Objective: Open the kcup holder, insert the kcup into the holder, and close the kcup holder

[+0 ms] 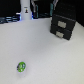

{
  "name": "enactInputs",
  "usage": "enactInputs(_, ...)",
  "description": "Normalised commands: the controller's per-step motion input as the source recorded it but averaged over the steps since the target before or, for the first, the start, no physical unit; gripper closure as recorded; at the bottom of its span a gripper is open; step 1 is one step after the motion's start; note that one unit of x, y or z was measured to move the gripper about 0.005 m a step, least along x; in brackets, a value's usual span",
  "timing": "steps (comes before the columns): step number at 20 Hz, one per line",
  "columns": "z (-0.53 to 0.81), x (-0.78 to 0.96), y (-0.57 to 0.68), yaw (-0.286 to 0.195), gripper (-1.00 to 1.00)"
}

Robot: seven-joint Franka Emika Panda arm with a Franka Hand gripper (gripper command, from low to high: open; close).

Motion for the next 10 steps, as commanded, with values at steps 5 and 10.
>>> enactInputs(5, 0.13, -0.19, 0.57, -0.118, -1.0)
enactInputs(10, 0.02, -0.27, 0.7, -0.167, -1.0)
